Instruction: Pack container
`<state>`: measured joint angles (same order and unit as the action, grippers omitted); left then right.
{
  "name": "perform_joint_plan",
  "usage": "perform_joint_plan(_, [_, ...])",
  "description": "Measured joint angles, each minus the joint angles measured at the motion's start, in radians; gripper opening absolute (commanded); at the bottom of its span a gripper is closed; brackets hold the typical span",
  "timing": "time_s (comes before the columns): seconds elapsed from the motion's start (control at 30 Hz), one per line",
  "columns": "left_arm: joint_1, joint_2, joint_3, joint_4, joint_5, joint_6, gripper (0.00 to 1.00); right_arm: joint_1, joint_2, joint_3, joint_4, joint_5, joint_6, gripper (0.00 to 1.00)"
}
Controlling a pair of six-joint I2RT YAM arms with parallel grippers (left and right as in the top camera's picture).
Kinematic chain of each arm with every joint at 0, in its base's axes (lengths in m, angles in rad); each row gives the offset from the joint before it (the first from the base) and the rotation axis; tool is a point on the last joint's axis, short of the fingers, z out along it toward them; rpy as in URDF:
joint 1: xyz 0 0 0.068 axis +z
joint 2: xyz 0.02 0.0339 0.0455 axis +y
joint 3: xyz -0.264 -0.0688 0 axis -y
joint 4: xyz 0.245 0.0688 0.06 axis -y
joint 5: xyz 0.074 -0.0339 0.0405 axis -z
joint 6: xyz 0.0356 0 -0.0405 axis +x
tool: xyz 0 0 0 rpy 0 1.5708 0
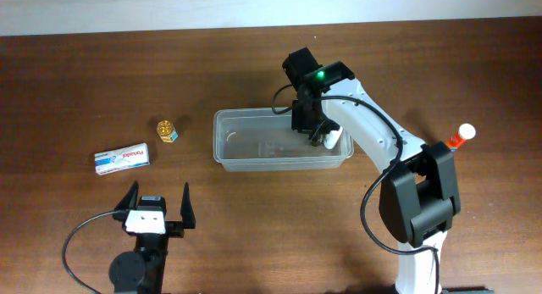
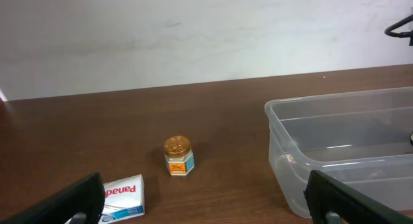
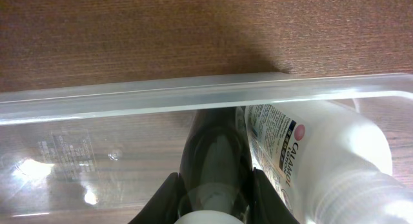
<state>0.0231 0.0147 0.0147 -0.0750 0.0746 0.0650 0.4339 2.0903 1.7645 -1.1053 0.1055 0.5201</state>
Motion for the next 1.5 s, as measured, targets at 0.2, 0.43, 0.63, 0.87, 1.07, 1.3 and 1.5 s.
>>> perform_joint_plan(0.2, [0.000,0.000,0.000,0.000,0.000,0.000,0.99,0.000,0.000,0.000,0.000,0.000,0.000,0.22])
perform_joint_plan(0.43, [0.000,0.000,0.000,0.000,0.000,0.000,0.99,0.000,0.000,0.000,0.000,0.000,-0.001,0.24])
perform_joint_plan(0.63, [0.000,0.000,0.000,0.000,0.000,0.000,0.99,0.000,0.000,0.000,0.000,0.000,-0.002,0.27])
perform_joint_plan(0.87, [0.000,0.000,0.000,0.000,0.000,0.000,0.99,0.000,0.000,0.000,0.000,0.000,-0.004,0.27])
perform_joint_plan(1.07, [0.000,0.000,0.000,0.000,0.000,0.000,0.99,0.000,0.000,0.000,0.000,0.000,-0.004,0.27])
perform_joint_plan(1.3, [0.000,0.000,0.000,0.000,0.000,0.000,0.99,0.000,0.000,0.000,0.000,0.000,-0.004,0.27])
perform_joint_plan(1.5, [0.000,0.000,0.000,0.000,0.000,0.000,0.99,0.000,0.000,-0.004,0.002,0.000,-0.005,0.27])
